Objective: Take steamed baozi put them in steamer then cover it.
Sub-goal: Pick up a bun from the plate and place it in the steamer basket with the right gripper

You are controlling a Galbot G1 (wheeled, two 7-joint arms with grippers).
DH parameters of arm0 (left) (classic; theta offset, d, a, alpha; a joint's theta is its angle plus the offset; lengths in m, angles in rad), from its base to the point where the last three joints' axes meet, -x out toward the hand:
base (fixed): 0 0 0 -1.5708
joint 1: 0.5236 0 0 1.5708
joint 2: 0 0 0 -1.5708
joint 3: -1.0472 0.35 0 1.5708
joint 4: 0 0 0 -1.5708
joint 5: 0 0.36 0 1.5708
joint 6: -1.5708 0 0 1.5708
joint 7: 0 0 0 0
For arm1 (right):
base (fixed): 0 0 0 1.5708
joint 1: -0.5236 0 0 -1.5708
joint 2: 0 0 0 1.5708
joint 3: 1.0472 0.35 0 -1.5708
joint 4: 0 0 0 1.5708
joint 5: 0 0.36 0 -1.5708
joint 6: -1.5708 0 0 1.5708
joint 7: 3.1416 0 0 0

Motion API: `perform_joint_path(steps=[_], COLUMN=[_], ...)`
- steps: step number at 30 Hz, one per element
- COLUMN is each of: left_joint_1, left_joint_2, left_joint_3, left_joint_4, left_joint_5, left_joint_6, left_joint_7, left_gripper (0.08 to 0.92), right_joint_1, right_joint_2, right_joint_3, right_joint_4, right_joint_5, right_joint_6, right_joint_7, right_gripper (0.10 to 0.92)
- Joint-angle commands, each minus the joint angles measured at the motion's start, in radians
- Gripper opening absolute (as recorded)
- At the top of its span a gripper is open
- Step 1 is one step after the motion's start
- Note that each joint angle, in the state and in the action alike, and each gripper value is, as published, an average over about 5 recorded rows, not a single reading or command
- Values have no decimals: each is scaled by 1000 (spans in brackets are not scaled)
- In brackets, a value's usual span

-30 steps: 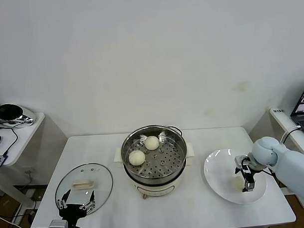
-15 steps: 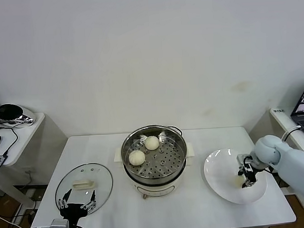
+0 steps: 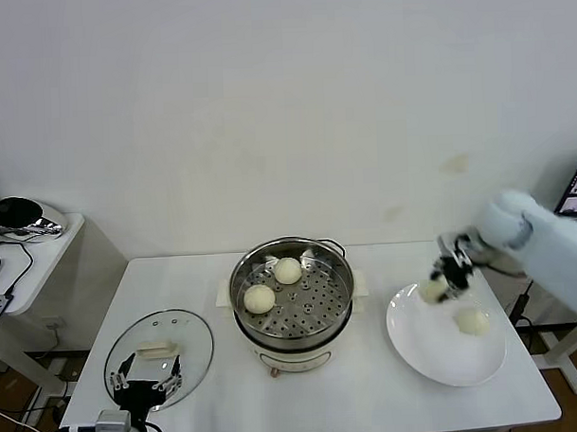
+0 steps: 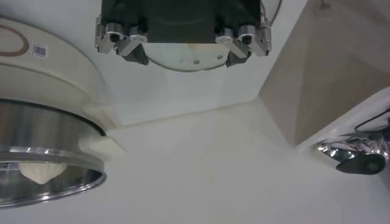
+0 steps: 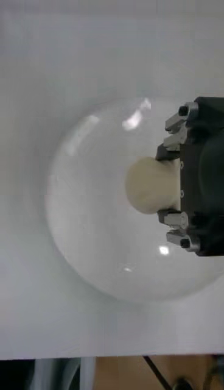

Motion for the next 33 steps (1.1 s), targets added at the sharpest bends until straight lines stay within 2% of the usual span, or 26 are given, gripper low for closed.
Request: perform_joint_path(steps=[1, 8, 12, 18, 33], left_joint_1=[9, 18, 18, 28, 19], left_joint_2=[-2, -19, -34, -50, -50], left_joint_3=[-20, -29, -26, -23, -44], left_joint_4=[-37, -61, -63, -77, -85], left_joint_5=[-5, -21, -24, -28, -51], left_joint_6=[-1, -1, 0, -1, 4], left_joint_7=[-1, -2, -5, -7, -7], left_gripper=[823, 823, 823, 823, 823], right_joint_1=[362, 357, 324, 308, 264], right_joint_2=[362, 537, 594, 614, 563], right_joint_3=[-137, -195, -200, -255, -377], right_joint_4=[-251, -335, -298, -171, -10], right_joint_5=[217, 254, 125, 7, -80], right_joint_6=[397, 863, 1010, 1028, 1027], right_joint_7=[-89, -54, -7, 27, 26], right_gripper=[500, 501, 500, 501, 501])
